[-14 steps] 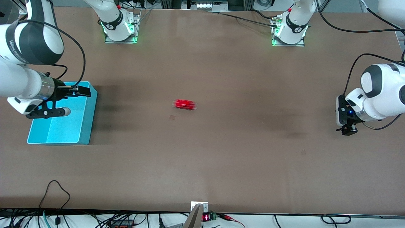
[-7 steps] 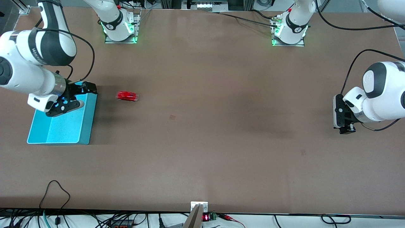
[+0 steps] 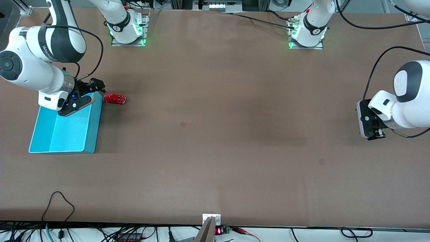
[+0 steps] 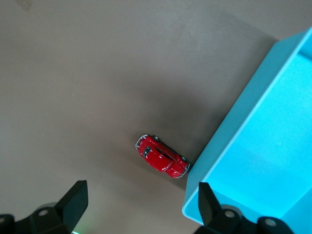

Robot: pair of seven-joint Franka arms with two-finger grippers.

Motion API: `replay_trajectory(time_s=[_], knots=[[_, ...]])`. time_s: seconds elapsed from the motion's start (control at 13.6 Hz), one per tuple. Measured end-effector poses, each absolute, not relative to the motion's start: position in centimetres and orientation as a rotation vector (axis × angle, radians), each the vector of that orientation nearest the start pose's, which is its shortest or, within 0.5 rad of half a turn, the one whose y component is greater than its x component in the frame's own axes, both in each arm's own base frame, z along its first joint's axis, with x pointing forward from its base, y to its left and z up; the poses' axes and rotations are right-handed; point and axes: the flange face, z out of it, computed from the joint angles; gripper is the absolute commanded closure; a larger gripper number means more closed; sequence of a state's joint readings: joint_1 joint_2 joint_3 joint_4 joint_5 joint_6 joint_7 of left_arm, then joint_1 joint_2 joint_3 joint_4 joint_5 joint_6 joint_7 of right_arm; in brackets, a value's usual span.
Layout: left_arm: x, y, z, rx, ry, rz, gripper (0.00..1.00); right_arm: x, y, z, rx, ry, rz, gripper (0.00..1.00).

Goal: Wind red beetle toy and store in blue box
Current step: 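Grasp the car with the right gripper while the left gripper withdraws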

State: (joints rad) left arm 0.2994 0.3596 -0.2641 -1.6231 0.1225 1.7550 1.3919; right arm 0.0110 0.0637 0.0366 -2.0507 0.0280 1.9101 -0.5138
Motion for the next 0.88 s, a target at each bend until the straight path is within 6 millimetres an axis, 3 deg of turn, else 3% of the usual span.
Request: replay_trajectory(time_s=[0.22, 0.44, 0.59, 0.88], knots=[[63.6, 4.4, 43.4, -2.647, 1.859, 0.321, 0.0, 52.0, 2.4, 36.5, -2.794, -1.181, 0.274, 0.0], [63.5, 1.1, 46.6, -2.747, 1.657, 0.305, 0.0, 48.2, 1.8, 32.1, -2.637, -1.468, 0.254, 0.0], [62.8, -0.3, 47.8, -2.857, 1.423, 0.345, 0.0, 46.1, 1.0, 30.0, -2.556, -1.606, 0.226, 0.0], [61.5, -1.2, 49.0, -3.068, 1.041, 0.466, 0.0, 42.7, 0.6, 25.6, -2.505, -1.796, 0.088, 0.0]])
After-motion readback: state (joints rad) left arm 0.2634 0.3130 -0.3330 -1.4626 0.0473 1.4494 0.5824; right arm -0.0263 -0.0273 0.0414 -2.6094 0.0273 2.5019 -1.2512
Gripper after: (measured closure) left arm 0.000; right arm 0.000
